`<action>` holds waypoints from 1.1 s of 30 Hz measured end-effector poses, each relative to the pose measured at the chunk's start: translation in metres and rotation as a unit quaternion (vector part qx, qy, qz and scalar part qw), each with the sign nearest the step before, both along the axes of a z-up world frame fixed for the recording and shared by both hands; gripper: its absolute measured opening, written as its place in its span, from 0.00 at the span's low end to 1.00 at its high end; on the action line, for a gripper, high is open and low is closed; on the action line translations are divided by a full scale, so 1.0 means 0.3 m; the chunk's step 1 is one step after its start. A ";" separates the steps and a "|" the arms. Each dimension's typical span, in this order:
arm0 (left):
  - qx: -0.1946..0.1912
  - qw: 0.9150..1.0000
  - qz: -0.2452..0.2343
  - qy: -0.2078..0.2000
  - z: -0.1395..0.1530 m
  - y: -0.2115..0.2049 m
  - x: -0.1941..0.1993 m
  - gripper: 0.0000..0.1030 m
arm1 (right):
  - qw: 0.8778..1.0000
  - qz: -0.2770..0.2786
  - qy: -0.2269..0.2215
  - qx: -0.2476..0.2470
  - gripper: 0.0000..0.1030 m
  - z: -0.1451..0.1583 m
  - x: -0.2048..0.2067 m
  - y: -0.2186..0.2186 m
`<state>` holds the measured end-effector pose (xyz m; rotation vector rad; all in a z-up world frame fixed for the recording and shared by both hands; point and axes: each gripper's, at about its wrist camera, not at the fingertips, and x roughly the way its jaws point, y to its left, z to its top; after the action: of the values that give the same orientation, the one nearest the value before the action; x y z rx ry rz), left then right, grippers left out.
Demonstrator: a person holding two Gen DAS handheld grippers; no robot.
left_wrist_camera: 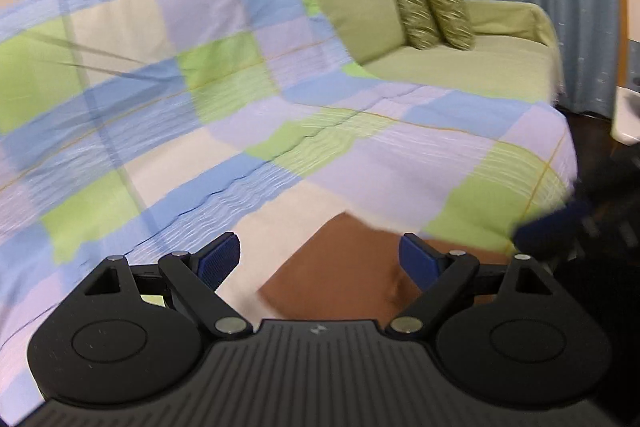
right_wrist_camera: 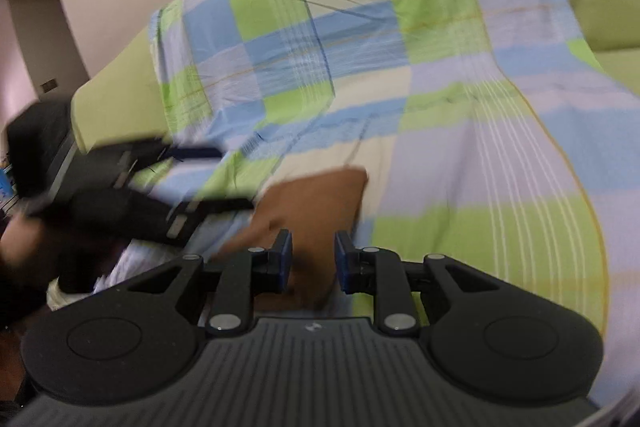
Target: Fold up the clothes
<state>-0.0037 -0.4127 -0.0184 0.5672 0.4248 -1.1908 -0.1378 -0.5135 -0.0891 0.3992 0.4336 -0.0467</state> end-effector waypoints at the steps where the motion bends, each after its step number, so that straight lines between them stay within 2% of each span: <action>1: 0.006 1.000 -0.009 0.007 -0.008 -0.025 0.016 0.86 | 1.000 0.002 0.007 -0.020 0.20 -0.006 -0.010 0.028; 3: 0.022 0.999 -0.025 0.022 -0.028 -0.069 0.046 0.86 | 0.999 0.010 0.016 -0.026 0.24 -0.021 -0.022 0.066; 5: 0.049 0.998 -0.039 0.026 -0.059 -0.100 0.051 0.86 | 1.000 0.003 0.021 -0.002 0.27 -0.045 -0.025 0.076; 7: 0.067 0.997 -0.047 0.014 -0.089 -0.108 0.030 0.86 | 0.999 -0.016 0.019 0.023 0.27 -0.064 -0.026 0.072; 9: 0.061 0.997 -0.042 0.015 -0.106 -0.092 0.020 0.86 | 0.998 -0.035 0.007 0.055 0.29 -0.077 -0.024 0.056; 12: 0.038 0.998 -0.033 0.028 -0.066 -0.038 0.020 0.86 | 0.996 -0.046 0.000 0.077 0.29 -0.106 -0.012 0.045; 16: 0.006 0.997 -0.057 0.048 -0.018 0.055 -0.034 0.86 | 0.993 -0.056 -0.013 0.105 0.29 -0.126 -0.009 0.029; 18: 0.000 0.997 -0.057 0.049 -0.017 0.103 -0.062 0.86 | 0.992 -0.057 -0.021 0.114 0.34 -0.130 -0.009 0.032; 20: 0.000 0.997 -0.051 0.055 -0.020 0.130 -0.069 0.86 | 0.990 -0.059 -0.027 0.124 0.39 -0.130 -0.008 0.037; 26: 0.018 0.995 -0.013 0.096 -0.045 0.127 -0.011 0.86 | 0.984 -0.089 -0.021 0.150 0.40 -0.125 0.010 0.035; 28: 0.014 0.993 0.000 0.114 -0.052 0.126 0.014 0.86 | 0.991 -0.089 -0.002 0.102 0.44 -0.100 0.035 0.070; 30: -0.001 0.992 0.002 0.130 -0.047 0.130 0.024 0.86 | 0.996 -0.076 0.015 0.036 0.55 -0.082 0.064 0.123; 33: -0.005 0.993 -0.011 0.121 -0.043 0.133 0.000 0.86 | 0.997 -0.060 0.027 -0.037 0.60 -0.077 0.096 0.182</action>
<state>-0.0038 -0.3729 -0.0314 0.4210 0.6190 -1.2884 -0.1090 -0.4588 -0.1121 0.3512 0.4597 -0.1896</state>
